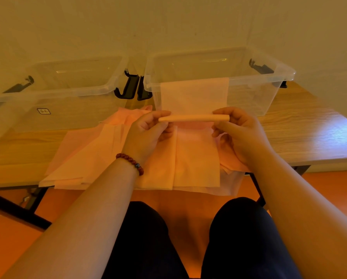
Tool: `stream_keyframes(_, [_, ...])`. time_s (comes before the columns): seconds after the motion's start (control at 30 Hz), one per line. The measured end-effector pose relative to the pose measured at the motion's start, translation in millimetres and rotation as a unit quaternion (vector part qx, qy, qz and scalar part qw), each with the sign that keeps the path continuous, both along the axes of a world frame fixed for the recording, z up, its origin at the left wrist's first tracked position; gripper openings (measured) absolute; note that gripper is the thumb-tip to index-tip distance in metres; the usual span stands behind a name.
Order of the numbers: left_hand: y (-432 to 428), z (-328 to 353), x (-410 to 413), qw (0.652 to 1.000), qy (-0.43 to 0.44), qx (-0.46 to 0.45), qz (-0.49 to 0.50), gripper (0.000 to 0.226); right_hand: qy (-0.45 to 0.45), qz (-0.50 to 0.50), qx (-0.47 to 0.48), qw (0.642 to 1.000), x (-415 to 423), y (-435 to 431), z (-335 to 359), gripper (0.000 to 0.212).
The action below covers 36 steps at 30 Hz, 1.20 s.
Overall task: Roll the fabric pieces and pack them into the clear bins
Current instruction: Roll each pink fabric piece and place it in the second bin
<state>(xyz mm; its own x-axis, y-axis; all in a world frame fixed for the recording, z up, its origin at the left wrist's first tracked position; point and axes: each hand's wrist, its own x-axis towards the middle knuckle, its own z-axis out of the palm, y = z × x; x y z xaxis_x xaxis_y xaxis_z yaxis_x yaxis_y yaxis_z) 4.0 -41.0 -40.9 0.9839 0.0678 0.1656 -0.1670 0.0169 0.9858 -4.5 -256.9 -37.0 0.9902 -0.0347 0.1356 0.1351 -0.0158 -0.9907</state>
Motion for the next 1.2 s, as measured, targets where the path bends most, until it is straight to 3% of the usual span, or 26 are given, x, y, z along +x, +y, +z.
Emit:
stream_keyframes(0.47, [-1.7, 0.7, -1.7, 0.999, -0.013, 0.050, 0.016, 0.011, -0.009, -0.024, 0.061, 0.998, -4.8, 4.0, 4.7, 0.012])
stream_keyframes(0.63, [-2.7, 1.4, -2.3, 1.000, -0.006, 0.015, 0.002, 0.014, -0.016, -0.035, 0.035, 0.999, -3.9, 4.5, 2.4, 0.006])
stream_keyframes(0.9, [-4.1, 1.1, -4.4, 0.998, -0.018, 0.066, -0.016, 0.017, -0.012, -0.025, -0.013, 1.000, -0.8, 2.9, -2.1, 0.009])
stream_keyframes(1.2, [-1.7, -0.2, -2.5, 0.998, -0.007, 0.054, 0.010, 0.017, 0.002, -0.005, 0.054, 0.999, -3.7, 1.6, 3.4, 0.015])
